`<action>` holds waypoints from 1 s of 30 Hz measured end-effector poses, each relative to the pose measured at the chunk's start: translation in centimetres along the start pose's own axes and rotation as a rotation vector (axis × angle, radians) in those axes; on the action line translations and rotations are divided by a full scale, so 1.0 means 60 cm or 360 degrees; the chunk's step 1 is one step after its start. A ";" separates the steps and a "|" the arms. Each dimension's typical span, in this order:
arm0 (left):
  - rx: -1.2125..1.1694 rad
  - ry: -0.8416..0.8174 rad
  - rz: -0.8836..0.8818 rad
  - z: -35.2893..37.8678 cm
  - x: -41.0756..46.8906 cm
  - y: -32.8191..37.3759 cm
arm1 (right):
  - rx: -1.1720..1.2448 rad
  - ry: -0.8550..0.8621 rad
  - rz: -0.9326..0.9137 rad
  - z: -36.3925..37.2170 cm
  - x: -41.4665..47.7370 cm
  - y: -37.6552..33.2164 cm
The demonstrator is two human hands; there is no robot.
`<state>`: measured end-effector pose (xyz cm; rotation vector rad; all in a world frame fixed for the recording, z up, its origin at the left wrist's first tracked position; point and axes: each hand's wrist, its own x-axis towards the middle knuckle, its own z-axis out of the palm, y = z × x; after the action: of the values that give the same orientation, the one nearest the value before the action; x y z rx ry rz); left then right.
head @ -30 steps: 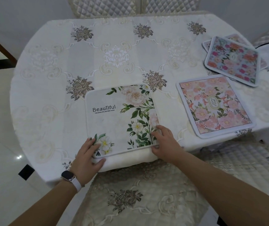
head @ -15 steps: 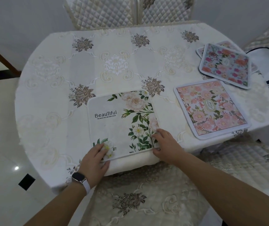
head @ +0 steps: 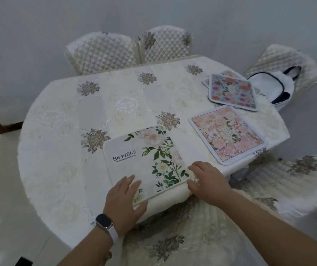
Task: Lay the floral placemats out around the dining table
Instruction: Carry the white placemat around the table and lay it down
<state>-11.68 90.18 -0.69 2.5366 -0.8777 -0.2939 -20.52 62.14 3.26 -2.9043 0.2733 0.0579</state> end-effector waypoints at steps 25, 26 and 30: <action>0.0289 -0.0070 0.0588 0.120 0.078 0.650 | 0.0039 0.0168 0.0724 -0.265 -0.435 0.445; 0.0292 -0.0091 0.0584 0.136 0.078 0.684 | 0.0037 0.0171 0.0753 -0.275 -0.457 0.473; 0.0363 -0.0186 0.0623 0.188 0.079 0.802 | 0.0087 0.0195 0.0862 -0.302 -0.537 0.565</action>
<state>-37.50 49.61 11.69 2.4922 -1.5003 -0.2294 -58.21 31.40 15.45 -2.6957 1.0539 -0.0394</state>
